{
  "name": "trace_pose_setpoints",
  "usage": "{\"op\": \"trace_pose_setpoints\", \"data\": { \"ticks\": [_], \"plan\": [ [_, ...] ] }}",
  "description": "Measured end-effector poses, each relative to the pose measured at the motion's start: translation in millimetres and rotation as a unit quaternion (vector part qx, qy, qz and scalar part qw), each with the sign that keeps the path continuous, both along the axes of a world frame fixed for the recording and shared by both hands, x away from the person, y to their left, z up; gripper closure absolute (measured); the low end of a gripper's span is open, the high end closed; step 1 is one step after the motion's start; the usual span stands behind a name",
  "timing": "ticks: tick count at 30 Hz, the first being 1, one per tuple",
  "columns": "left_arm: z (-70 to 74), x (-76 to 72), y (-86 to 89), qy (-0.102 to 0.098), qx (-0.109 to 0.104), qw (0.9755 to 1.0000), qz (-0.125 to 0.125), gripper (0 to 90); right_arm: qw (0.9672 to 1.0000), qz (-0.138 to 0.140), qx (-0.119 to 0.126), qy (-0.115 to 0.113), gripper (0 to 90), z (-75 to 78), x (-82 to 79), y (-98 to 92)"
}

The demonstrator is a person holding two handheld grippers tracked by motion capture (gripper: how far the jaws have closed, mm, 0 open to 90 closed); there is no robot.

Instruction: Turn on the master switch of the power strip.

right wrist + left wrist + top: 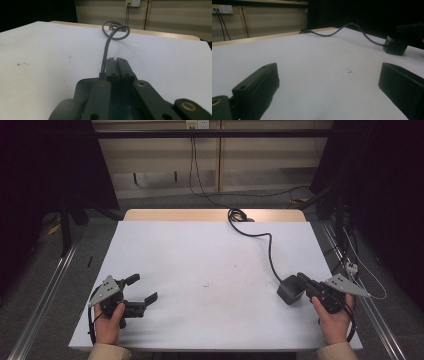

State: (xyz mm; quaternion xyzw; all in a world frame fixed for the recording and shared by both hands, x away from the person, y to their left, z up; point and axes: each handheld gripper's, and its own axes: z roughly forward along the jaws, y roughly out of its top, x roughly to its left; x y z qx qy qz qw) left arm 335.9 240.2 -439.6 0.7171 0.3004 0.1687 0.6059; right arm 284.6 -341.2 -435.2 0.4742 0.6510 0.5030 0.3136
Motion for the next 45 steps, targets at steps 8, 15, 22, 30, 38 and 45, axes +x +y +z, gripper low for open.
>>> {"op": "trace_pose_setpoints", "data": {
  "ticks": [8,15,22,30,38,45],
  "plan": [
    [0.1,0.0,0.3,0.001,0.002,1.0,0.0,2.9,1.0,0.007,-0.001,-0.002,90.0,0.8,-2.0,1.1],
    [0.1,0.2,0.6,0.001,0.001,1.0,0.002,2.9,0.9999,0.011,-0.005,0.001,90.0,0.6,-4.2,0.5],
    [0.3,-0.1,0.8,0.0,0.001,1.0,0.001,2.9,0.9998,0.016,-0.009,0.005,90.0,0.2,-8.1,2.1],
    [0.2,0.0,0.7,0.0,0.001,1.0,0.002,2.9,0.9995,0.023,-0.015,0.012,90.0,-1.5,-9.5,2.9],
    [0.2,0.0,0.5,0.0,0.001,1.0,0.002,2.9,0.9995,0.024,-0.013,0.014,90.0,-1.7,-12.6,1.4],
    [0.2,0.0,0.4,0.0,0.0,1.0,0.001,2.8,0.9994,0.027,-0.016,0.017,90.0,-2.6,-13.7,1.9]
  ]
}}
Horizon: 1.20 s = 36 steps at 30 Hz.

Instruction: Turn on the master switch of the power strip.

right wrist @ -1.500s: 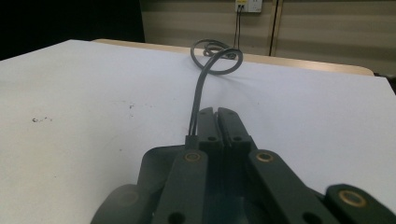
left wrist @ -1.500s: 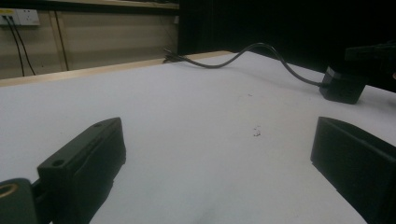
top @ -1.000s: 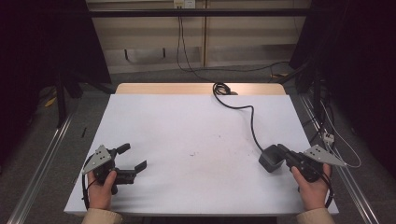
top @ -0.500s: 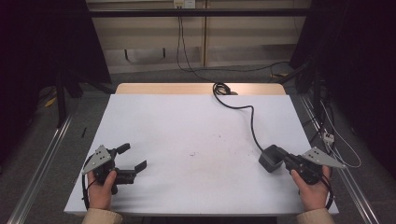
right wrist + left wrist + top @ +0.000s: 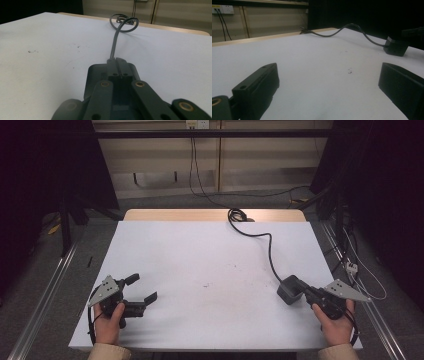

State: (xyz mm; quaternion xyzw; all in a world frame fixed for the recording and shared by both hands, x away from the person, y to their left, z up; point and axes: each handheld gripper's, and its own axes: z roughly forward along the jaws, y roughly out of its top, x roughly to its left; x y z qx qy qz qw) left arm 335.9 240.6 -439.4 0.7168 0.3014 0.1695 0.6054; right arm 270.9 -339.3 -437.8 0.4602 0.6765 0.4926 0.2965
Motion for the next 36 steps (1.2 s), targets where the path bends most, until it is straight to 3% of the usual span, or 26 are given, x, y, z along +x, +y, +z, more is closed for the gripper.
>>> {"op": "trace_pose_setpoints", "data": {
  "ticks": [20,36],
  "plan": [
    [0.4,-0.4,0.3,0.0,-0.003,1.0,0.003,2.9,0.9999,0.003,-0.014,0.001,90.0,-2.1,-2.1,0.6],
    [0.3,-0.9,-0.4,0.0,-0.003,1.0,0.002,2.9,1.0,0.002,-0.003,0.008,90.0,-4.0,-1.9,-0.4]
  ]
}}
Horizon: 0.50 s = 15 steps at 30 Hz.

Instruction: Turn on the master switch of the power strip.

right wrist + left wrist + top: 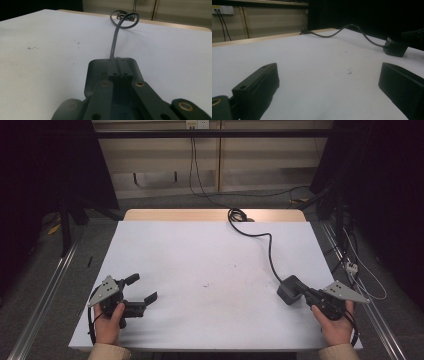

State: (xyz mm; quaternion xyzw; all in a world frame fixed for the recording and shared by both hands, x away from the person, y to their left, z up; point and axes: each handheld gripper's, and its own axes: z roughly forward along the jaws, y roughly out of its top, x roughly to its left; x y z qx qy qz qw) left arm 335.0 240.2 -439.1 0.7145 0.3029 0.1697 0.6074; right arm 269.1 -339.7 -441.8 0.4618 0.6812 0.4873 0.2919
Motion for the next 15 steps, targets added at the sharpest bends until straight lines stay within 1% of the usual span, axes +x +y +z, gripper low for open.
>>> {"op": "trace_pose_setpoints", "data": {
  "ticks": [8,9,11,13,15],
  "plan": [
    [0.0,0.0,-0.3,-0.001,0.001,1.0,-0.001,2.9,1.0,0.002,0.003,0.001,90.0,-0.9,0.1,-0.9],
    [-0.1,-0.1,-0.7,0.0,-0.003,1.0,-0.001,2.9,1.0,0.001,0.004,0.003,90.0,-0.8,0.0,-0.7],
    [0.0,-0.1,-0.1,0.0,0.001,1.0,-0.001,2.8,1.0,0.001,0.002,0.002,90.0,-0.9,-0.1,-0.6],
    [-0.1,-0.3,-0.5,0.0,-0.002,1.0,-0.001,2.8,1.0,0.002,0.003,0.002,90.0,-1.1,-0.2,-0.6],
    [0.0,-0.3,-0.1,0.0,0.0,1.0,-0.001,2.9,1.0,0.002,0.001,0.001,90.0,-1.2,-0.2,-0.5]
  ]
}}
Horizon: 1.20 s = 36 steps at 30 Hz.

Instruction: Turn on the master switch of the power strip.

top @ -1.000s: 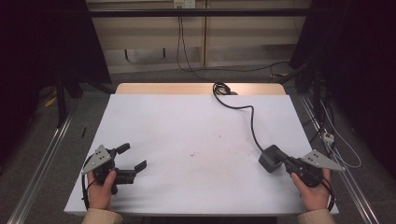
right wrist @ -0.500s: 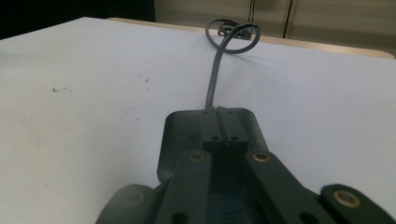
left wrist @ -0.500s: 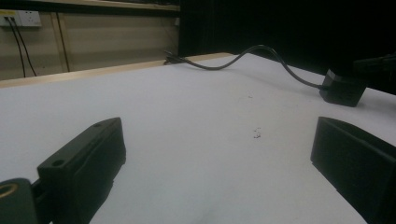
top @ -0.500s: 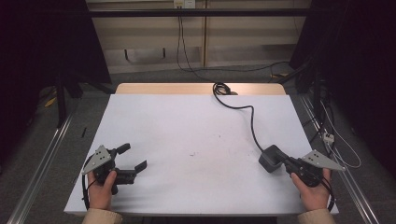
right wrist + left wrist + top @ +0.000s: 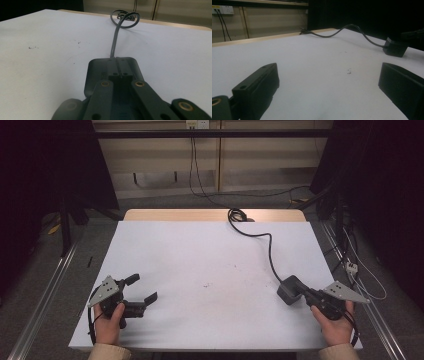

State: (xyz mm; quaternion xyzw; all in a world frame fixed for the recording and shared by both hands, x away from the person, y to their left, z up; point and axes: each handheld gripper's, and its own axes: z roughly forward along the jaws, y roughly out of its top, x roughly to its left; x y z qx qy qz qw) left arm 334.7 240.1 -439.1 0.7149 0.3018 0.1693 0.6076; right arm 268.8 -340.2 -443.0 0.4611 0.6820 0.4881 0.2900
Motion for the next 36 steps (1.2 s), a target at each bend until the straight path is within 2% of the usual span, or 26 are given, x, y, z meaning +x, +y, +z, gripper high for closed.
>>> {"op": "trace_pose_setpoints", "data": {
  "ticks": [36],
  "plan": [
    [0.0,-0.7,-0.7,-0.001,0.001,1.0,-0.001,2.9,0.9999,-0.003,-0.013,0.001,90.0,0.7,-1.4,2.8]
  ]
}}
